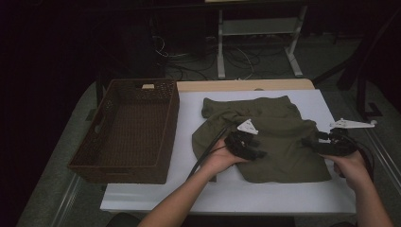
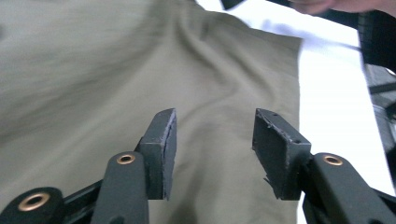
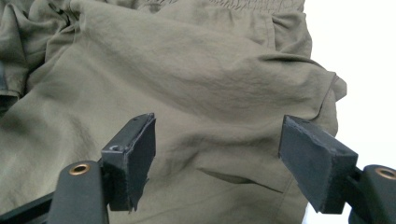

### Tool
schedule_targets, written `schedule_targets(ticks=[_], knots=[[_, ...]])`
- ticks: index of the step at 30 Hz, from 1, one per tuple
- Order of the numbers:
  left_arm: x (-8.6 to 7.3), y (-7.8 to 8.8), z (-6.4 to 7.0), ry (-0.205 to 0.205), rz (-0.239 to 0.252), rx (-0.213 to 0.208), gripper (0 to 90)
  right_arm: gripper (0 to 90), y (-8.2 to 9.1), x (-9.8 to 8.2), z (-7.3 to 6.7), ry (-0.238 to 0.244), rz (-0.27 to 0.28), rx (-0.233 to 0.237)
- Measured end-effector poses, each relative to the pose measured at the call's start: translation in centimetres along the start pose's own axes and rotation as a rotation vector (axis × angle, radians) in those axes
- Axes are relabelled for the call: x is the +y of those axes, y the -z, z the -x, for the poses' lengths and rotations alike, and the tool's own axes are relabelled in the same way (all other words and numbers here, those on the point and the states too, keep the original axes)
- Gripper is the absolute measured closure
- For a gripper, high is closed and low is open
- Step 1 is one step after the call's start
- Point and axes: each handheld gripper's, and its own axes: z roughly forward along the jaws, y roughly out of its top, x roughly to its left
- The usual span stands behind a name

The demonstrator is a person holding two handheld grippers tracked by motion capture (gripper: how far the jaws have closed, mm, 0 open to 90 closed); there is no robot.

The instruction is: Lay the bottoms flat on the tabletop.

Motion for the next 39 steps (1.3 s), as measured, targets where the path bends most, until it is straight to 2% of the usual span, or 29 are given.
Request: schedule_targets(ticks=[3,8,14,21,24,27,29,39], knots=[[0.2,-1.0,1.1,-0.03,-0.011,-0.034,54.7,27.2,0.0,0.0,0.1,0.0,0.0,-0.004],[0.2,-2.7,2.8,-0.076,-0.048,-0.081,56.2,27.5,-0.1,-0.1,0.2,0.001,-0.004,-0.003],[-0.6,-4.4,4.2,-0.103,-0.093,-0.094,53.1,27.9,-0.2,0.0,0.0,0.007,-0.01,0.0],[-1.2,-5.5,5.1,-0.141,-0.138,-0.088,51.9,28.2,-0.2,-0.1,-0.1,0.015,-0.016,0.002],[-1.4,-5.7,5.5,-0.166,-0.139,-0.065,52.1,28.2,-0.2,-0.1,-0.1,0.015,-0.014,0.003],[-1.4,-5.8,5.6,-0.211,-0.142,-0.024,60.5,28.4,-0.1,-0.1,-0.1,0.014,-0.014,0.003],[-1.5,-5.8,5.7,-0.228,-0.136,-0.01,63.7,28.5,-0.2,-0.1,0.0,0.014,-0.014,0.003],[-1.4,-5.9,5.0,-0.192,-0.122,0.005,84.6,28.9,-0.1,-0.1,-0.1,0.015,-0.012,0.005]])
